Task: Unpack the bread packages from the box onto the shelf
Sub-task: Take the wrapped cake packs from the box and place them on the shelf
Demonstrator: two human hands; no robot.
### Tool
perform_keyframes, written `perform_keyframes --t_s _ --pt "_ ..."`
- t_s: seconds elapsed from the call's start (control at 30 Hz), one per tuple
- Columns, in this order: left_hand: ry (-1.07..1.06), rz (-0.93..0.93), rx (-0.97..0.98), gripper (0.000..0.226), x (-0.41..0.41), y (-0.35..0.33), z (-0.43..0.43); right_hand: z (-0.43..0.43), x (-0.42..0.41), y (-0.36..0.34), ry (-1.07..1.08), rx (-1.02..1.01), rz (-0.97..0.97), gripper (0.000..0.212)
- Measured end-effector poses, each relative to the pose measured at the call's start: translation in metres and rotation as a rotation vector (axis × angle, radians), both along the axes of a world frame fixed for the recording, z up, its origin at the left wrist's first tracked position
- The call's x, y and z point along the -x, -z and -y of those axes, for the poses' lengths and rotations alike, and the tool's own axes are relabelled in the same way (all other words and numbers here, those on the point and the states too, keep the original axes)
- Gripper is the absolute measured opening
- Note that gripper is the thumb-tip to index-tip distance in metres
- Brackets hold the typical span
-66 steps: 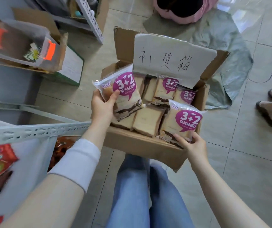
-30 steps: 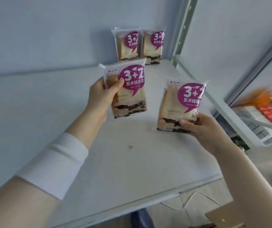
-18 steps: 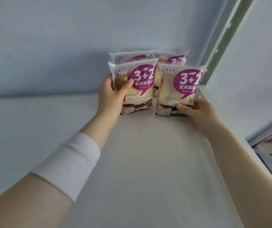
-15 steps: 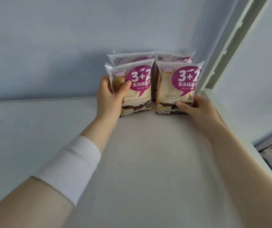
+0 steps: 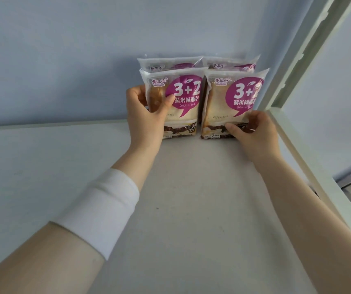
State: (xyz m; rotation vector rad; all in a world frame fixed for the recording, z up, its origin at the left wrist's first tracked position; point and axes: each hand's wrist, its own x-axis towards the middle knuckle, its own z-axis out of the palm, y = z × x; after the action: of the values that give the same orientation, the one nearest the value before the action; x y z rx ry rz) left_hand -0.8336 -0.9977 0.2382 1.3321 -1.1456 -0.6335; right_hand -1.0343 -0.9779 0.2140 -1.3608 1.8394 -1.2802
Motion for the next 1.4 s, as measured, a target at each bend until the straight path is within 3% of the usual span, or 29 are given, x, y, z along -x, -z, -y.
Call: perform_keyframes --t_s 0.17,0.27,0.33,0.4,0.53,0.7,0.93,1.17,1.4 --pt "0.027 0.083 -0.099 0.076 -0.011 -0.002 -0.025 -0.031 -0.019 -0.01 0.077 -0.09 -0.202 0.076" --pt "-0.003 0.495 -0.15 0.074 -0.02 -0.005 -0.069 -0.076 -0.035 -0.017 0.118 -0.174 -0.432 0.077" --pt "0.104 0.89 -0.115 0.068 -0.028 -0.005 -0.11 -0.12 -0.047 -0.021 0.118 -0.226 -0.633 0.073" --pt "0.267 1.161 -0.086 0.065 -0.033 -0.006 -0.151 -0.171 -0.059 -0.023 0.112 -0.272 -0.787 0.068" --pt "0.479 1.283 -0.155 0.06 -0.037 -0.011 -0.238 -0.271 -0.077 -0.025 0.129 -0.361 -0.945 0.062" --pt "0.628 1.402 -0.126 0.053 -0.025 -0.022 -0.329 -0.381 -0.079 -0.037 0.178 -0.495 -0.948 0.059" --pt "0.789 1.523 0.152 0.037 0.048 -0.019 -0.464 -0.538 -0.029 -0.027 0.248 -0.64 -0.914 0.047" --pt "1.033 1.779 0.187 0.043 0.155 0.044 -0.614 -0.741 0.049 0.038 0.358 -0.918 -0.802 0.038" --pt "1.316 1.823 0.193 0.038 0.249 0.12 -0.708 -0.876 0.115 0.11 0.51 -1.148 -0.565 0.031"
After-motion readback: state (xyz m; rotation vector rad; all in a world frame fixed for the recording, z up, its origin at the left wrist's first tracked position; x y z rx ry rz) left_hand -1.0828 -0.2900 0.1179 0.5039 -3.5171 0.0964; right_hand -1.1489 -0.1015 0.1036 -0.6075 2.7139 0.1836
